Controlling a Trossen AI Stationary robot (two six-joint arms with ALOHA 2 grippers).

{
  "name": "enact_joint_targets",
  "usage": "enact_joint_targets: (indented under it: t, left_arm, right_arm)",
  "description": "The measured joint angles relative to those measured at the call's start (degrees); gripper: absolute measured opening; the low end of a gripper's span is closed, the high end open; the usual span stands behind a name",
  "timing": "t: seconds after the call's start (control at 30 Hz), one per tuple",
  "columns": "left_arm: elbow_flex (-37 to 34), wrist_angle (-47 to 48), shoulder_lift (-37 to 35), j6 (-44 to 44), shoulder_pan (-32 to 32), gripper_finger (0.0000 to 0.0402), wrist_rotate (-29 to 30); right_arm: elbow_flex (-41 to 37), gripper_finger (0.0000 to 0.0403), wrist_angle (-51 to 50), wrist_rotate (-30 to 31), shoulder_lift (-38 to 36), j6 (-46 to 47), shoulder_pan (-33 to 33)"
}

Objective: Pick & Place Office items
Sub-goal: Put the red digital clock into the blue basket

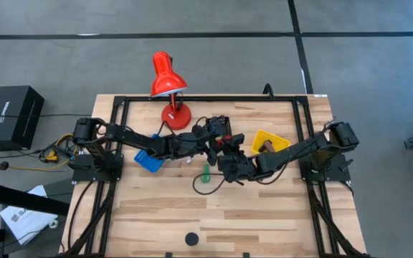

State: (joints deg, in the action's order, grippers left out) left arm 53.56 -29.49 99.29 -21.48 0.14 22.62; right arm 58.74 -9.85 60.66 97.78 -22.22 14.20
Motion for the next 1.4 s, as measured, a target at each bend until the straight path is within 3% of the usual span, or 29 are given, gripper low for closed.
enact_joint_targets:
  t: [0.17,0.57,0.77,1.4]
  left_arm:
    - [0.0,1.1,0.0,-2.2,0.4,0.0256,0.5]
    - [0.0,0.9,0.0,-6.0,1.4,0.0141,0.0]
    - [0.0,1.0,0.0,-6.0,1.4,0.0103,-1.5]
    - [0.0,1.1,0.0,-6.0,1.4,0.0075,-1.9]
  right_arm:
    - [0.0,0.015,-0.3,0.9,-0.3,1.2,-0.1]
    - [0.0,0.0149,-0.1,0.9,-0.3,1.9,-0.5]
    - [0.0,0.015,0.0,0.8,-0.3,2.7,-1.2]
    - [-0.1,0.015,0.0,1.1,-0.3,2.7,-1.3]
